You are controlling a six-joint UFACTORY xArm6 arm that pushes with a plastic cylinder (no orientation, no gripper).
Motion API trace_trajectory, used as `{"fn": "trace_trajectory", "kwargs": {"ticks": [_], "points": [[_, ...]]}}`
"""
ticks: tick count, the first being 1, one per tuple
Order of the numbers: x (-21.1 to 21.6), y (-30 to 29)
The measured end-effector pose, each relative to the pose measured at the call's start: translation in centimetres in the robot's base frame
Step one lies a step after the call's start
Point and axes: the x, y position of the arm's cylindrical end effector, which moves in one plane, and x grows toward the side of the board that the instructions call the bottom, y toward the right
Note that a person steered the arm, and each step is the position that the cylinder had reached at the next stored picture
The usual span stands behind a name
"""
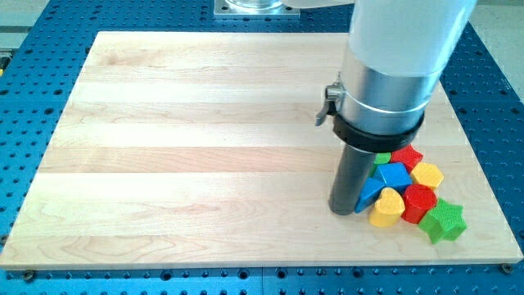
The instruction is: Push the hexagon into the cube
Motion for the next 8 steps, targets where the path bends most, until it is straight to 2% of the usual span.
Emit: {"fn": "trace_trajectory", "kwargs": {"ticks": [1,2,3,4,5,6,7,8], "points": [[0.0,3.0],[1.9,-0.2],[1.5,-3.7],[-4.6,-4.9],[-11.7,-2.8],[-15.8,2.6],[-14.7,8.0],[-11.6,8.4]]}}
